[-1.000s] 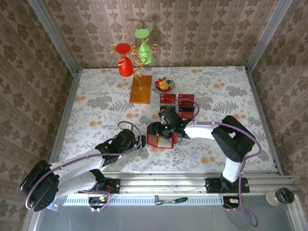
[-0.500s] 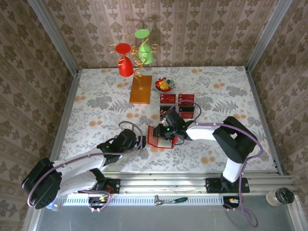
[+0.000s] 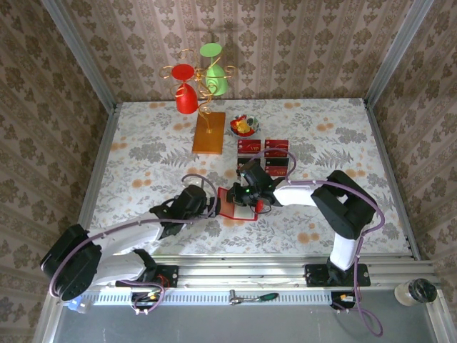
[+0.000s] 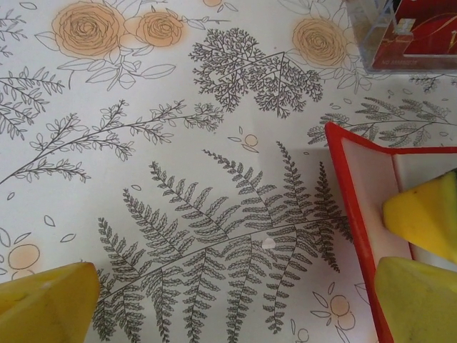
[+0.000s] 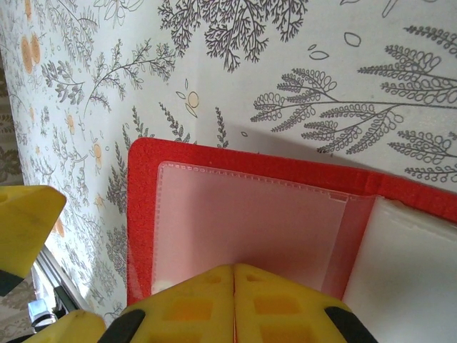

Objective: Put the credit cards into the card holder
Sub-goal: Flip over the card slot on the card holder.

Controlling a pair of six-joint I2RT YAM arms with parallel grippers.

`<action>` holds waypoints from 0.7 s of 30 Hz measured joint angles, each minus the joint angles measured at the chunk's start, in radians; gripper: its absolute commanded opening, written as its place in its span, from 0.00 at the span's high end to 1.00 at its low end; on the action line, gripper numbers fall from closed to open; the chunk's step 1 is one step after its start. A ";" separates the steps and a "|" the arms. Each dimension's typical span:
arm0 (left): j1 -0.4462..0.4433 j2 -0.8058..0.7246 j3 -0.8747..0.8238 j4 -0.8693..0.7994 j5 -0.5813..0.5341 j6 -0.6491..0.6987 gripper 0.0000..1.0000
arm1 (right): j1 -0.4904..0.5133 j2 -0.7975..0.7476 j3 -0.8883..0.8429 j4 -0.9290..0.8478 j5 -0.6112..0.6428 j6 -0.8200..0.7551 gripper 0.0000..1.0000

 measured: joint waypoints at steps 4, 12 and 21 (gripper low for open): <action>0.000 0.055 0.012 0.022 0.015 0.007 0.00 | 0.000 0.000 0.000 0.001 0.000 0.000 0.91; 0.000 0.098 0.013 0.042 0.020 0.006 0.00 | -0.009 -0.009 -0.009 0.000 -0.003 0.001 0.89; 0.000 0.119 0.010 0.049 0.017 -0.003 0.00 | -0.067 -0.179 -0.060 -0.059 0.003 -0.045 0.75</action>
